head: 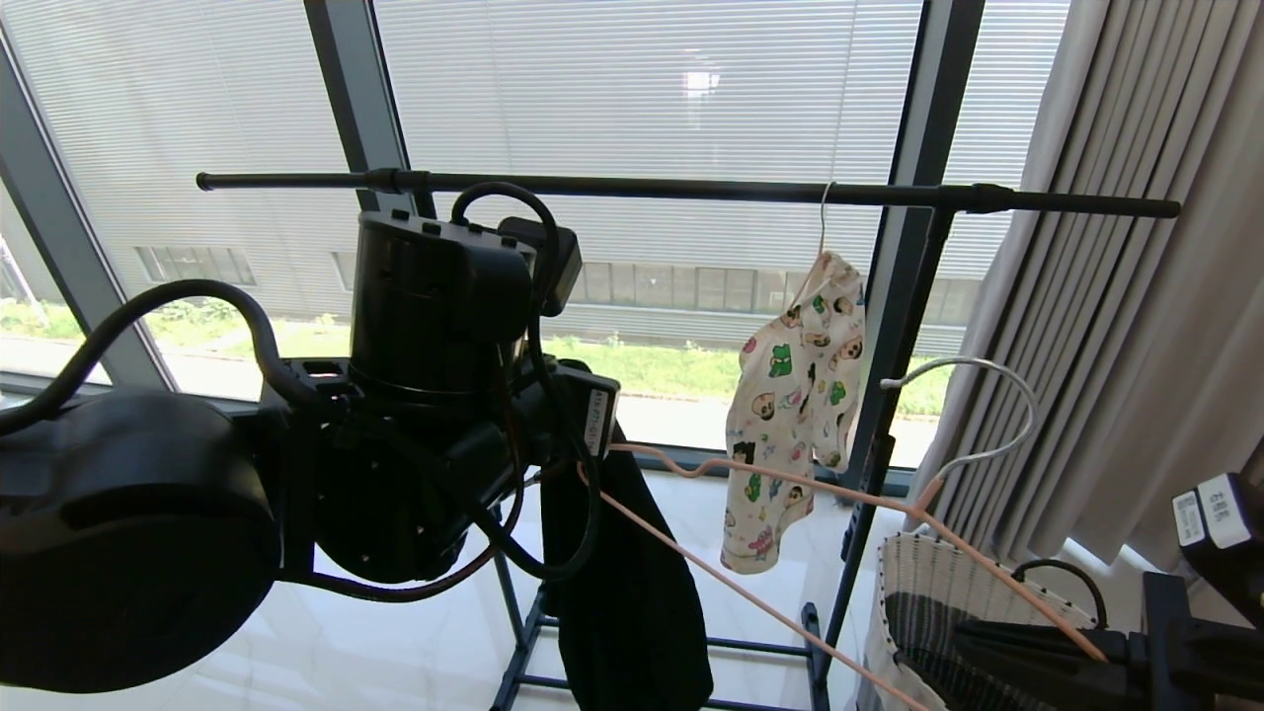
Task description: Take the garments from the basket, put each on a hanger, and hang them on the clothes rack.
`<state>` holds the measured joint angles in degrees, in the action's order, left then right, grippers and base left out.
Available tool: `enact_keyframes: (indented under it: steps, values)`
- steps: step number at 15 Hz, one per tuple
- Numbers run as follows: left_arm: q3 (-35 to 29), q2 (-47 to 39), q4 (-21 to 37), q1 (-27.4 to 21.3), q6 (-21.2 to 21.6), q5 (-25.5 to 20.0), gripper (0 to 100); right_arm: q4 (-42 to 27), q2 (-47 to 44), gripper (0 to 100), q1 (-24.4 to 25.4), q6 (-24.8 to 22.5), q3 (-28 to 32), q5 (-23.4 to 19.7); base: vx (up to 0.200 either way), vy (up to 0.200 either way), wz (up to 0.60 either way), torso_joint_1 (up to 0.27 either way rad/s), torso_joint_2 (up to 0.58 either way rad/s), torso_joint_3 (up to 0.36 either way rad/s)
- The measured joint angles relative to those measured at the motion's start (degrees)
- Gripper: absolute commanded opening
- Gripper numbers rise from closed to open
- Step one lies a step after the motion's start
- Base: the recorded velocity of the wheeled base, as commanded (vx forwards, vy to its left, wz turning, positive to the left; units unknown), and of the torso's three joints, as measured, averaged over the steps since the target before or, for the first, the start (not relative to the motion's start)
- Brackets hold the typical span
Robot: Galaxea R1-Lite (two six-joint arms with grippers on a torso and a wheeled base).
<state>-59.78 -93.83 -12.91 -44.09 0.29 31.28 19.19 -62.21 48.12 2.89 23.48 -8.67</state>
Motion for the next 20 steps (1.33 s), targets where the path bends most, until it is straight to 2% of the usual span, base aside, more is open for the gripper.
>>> enact_keyframes:
  steps: [3, 7, 14, 16, 18, 20]
  values:
    - [-0.09, 0.20, 0.00, 0.05, 0.04, 0.13, 0, 0.00, 0.26, 0, -2.23, -0.07, 0.72, -0.04, 0.000, 0.000, 0.00, 0.000, 0.00, 0.000]
    - [-0.09, 0.20, 0.02, -0.02, 0.13, 0.02, 0, 0.00, 0.48, 0, -2.76, -0.32, 2.45, -0.26, 0.000, 0.000, 0.00, 0.000, 0.00, 0.000]
    - [-0.22, 0.89, 0.02, -3.36, 0.13, -0.35, 0, 0.40, -1.40, 0, -0.22, -0.55, 3.39, -0.15, 0.000, 0.000, 0.00, 0.000, 0.00, 0.000]
    - [-0.16, 1.44, 0.02, -3.62, 0.20, -2.73, 0, 0.65, -2.10, 0, -0.16, -0.54, 3.67, -0.17, 0.000, 0.000, 0.00, 0.000, 0.00, 0.000]
    - [-0.11, 2.62, 0.02, -4.47, 0.24, -7.63, 0, 2.18, -3.25, 0, -0.16, -0.54, 4.13, -0.20, 0.000, 0.000, 0.00, 0.000, 0.00, 0.000]
    - [-0.11, 3.58, 0.07, -5.66, 0.24, -9.25, 0, 3.99, -4.82, 0, -0.10, -0.54, 4.39, -0.20, 0.000, 0.000, 0.00, 0.000, 0.00, 0.000]
